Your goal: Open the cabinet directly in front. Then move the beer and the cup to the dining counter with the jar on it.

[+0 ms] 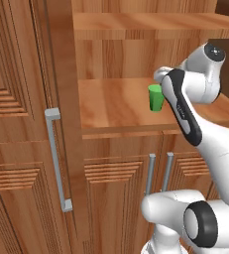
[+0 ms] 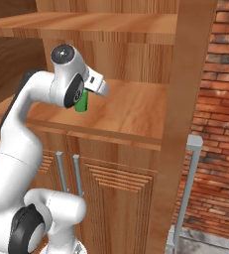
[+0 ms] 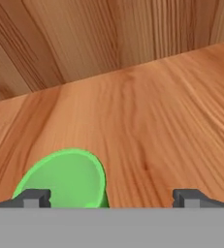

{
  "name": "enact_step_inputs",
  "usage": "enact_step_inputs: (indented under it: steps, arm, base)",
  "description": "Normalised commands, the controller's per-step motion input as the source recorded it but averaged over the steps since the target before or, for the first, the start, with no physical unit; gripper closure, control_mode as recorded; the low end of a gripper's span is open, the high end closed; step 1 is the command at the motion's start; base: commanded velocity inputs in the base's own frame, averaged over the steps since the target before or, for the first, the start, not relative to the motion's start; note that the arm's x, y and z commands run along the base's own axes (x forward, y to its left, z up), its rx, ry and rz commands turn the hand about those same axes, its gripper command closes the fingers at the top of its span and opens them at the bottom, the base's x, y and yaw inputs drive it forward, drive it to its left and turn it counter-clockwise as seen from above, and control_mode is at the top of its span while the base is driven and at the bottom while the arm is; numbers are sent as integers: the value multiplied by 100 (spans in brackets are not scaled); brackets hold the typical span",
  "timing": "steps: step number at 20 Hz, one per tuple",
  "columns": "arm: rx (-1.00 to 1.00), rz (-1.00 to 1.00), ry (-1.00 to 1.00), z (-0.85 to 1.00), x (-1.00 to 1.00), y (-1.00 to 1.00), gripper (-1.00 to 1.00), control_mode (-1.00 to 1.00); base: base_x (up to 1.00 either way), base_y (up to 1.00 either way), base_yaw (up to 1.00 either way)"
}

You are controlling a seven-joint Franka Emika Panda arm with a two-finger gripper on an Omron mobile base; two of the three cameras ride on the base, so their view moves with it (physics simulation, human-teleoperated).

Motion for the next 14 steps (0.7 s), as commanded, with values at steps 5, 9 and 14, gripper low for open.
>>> enact_step_inputs:
  steps: [5,9,14]
  arm:
    - [0,0,0,-10,55,0,-100,-100]
    - [0,0,0,-8,49,0,-100,-100]
    - [0,0,0,-14,33,0,-100,-100]
  base:
    - [0,0,0]
    - [0,0,0]
    - [0,0,0]
